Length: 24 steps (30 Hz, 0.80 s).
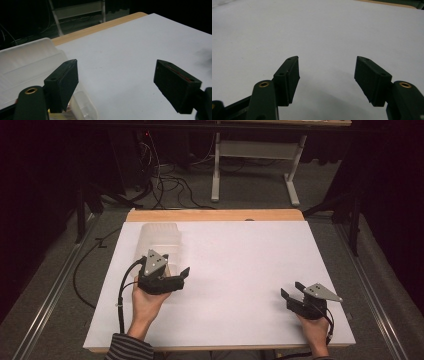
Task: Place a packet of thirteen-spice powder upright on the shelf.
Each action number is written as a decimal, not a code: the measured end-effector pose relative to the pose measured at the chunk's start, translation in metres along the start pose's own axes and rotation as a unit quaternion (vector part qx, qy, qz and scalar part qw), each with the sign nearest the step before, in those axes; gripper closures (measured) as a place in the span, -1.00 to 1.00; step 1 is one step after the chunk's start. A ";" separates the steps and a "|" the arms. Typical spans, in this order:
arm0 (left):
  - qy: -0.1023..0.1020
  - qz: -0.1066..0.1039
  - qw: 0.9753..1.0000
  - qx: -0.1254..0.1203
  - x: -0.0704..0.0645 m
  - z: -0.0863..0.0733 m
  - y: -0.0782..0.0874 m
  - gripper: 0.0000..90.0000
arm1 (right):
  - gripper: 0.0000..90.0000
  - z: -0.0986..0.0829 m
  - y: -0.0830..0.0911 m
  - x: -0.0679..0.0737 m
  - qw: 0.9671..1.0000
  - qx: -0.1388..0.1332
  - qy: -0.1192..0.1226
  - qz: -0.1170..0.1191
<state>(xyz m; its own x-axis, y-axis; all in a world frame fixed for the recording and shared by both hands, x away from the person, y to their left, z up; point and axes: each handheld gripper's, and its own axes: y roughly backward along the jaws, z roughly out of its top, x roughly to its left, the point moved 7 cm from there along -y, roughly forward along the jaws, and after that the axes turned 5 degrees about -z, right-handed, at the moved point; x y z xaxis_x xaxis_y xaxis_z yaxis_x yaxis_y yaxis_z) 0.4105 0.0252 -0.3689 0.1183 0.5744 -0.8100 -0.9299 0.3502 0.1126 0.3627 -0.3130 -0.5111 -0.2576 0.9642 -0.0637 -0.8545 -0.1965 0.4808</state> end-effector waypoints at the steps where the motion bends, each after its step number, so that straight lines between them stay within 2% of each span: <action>1: 0.002 0.000 1.000 0.002 -0.001 -0.003 0.000 -0.54 | -0.17 0.000 0.000 0.000 1.000 0.000 0.000 0.000; 7: 0.007 -0.005 1.000 0.019 -0.006 -0.019 0.001 -0.54 | -0.17 0.000 0.000 0.000 1.000 0.001 -0.004 0.001; 10: 0.001 -0.012 1.000 0.029 -0.007 -0.026 0.002 -0.53 | -0.17 0.000 0.000 0.000 1.000 0.001 -0.005 0.002; 11: 0.013 -0.010 0.999 0.030 -0.008 -0.028 0.002 -0.53 | -0.17 0.000 0.000 0.000 1.000 0.002 -0.005 0.002; 12: 0.005 -0.016 0.999 0.034 -0.008 -0.030 0.002 -0.53 | -0.17 0.000 0.000 0.000 1.000 0.002 -0.005 0.002; 15: 0.014 -0.014 0.999 0.039 -0.009 -0.037 0.003 -0.53 | -0.17 0.000 0.000 0.000 1.000 0.001 -0.005 0.002; 24: 0.012 -0.014 0.998 0.055 -0.005 -0.054 0.002 -0.53 | -0.17 0.000 0.000 0.000 1.000 0.002 -0.005 0.002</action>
<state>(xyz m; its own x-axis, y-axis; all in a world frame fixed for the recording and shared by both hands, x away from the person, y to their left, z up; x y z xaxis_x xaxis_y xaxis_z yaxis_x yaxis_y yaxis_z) 0.3893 -0.0176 -0.3957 0.1331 0.5457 -0.8273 -0.8828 0.4447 0.1513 0.3624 -0.3131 -0.5112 -0.2571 0.9650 -0.0524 -0.8515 -0.2006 0.4845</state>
